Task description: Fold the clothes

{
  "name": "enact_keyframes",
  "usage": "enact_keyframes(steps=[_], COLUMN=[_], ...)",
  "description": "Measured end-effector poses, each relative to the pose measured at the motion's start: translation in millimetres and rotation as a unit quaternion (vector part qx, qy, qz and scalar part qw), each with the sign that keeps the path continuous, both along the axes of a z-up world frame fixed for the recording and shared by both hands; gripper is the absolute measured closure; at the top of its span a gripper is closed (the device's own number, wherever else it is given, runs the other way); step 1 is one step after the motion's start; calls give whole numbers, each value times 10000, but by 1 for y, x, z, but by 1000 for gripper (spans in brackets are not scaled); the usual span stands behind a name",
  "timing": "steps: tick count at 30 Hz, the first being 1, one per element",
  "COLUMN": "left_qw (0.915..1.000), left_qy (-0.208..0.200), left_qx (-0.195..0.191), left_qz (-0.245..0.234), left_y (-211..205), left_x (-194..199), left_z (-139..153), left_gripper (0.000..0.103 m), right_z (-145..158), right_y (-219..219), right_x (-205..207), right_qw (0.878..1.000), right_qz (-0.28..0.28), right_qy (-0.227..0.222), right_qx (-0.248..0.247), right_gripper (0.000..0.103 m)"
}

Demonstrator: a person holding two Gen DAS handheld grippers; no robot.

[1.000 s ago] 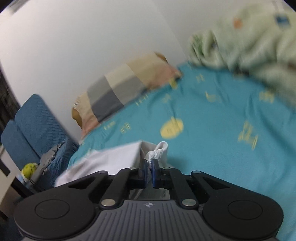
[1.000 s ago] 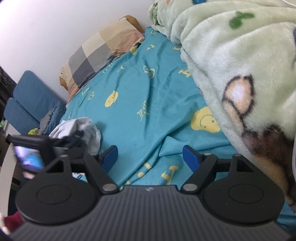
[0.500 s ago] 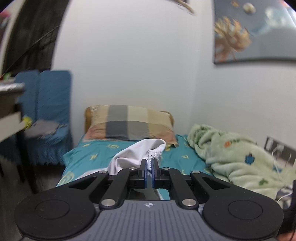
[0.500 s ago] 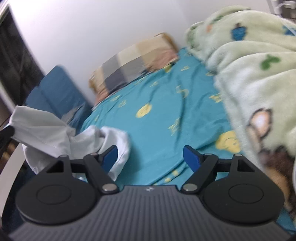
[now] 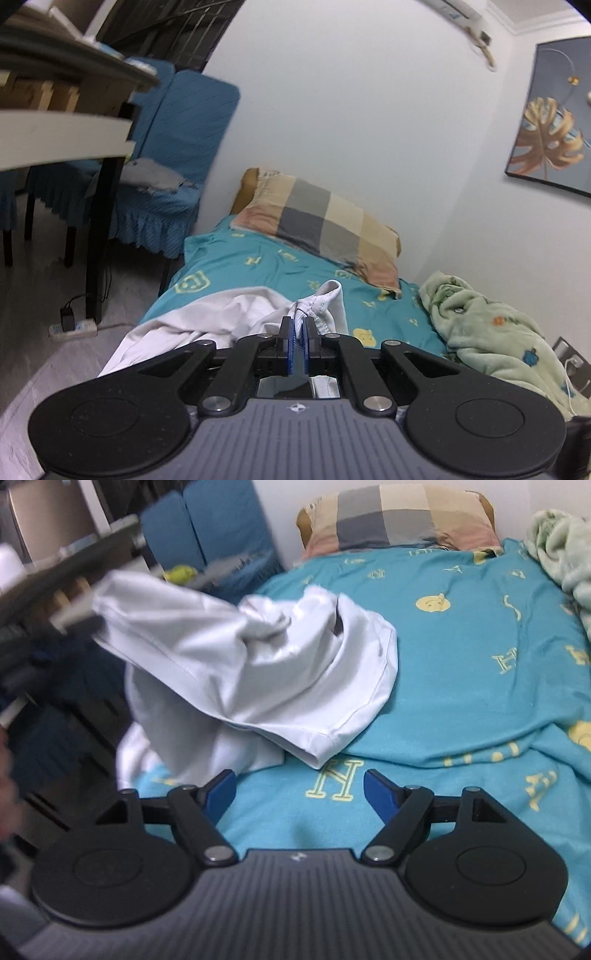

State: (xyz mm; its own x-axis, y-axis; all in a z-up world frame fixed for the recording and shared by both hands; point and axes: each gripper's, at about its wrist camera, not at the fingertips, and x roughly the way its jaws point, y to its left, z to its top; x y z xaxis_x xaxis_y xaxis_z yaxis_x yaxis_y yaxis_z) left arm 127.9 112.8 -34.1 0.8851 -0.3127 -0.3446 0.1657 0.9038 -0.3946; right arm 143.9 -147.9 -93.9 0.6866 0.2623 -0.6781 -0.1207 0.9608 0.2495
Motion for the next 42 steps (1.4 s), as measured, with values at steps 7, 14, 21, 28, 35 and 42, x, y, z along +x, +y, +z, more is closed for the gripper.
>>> enact_keyframes(steps=[7,14,21,28,35,42], left_qw=[9998,9993,9984,9940,9815,9707], left_qy=[165,286,396,359,-145,-259], left_qx=[-5,-11,333,1026,1749,2054], left_qz=[93,243,234,-120,-764,-1219], left_y=[0,1,-5,-27,-62,-88], left_x=[20,31,26,-4,-45,-59], left_z=[-16,-22,-26,-20,-11,-24], left_gripper=[97,97,89,52,31,26], right_z=[-30,-46,2,44,74,113], right_y=[6,11,-10,-15,-9,7], right_x=[37,54,38,20,6,-10], right_qw=[9993,9968,9906,9897,9945,9946], right_qz=[-339,-489,-922,-754,-522,65], right_qy=[-70,-347,-983,-1142,-867,-1028], right_qx=[-160,-523,230,417,275,-100], right_gripper=[32,89,96,97,97,98])
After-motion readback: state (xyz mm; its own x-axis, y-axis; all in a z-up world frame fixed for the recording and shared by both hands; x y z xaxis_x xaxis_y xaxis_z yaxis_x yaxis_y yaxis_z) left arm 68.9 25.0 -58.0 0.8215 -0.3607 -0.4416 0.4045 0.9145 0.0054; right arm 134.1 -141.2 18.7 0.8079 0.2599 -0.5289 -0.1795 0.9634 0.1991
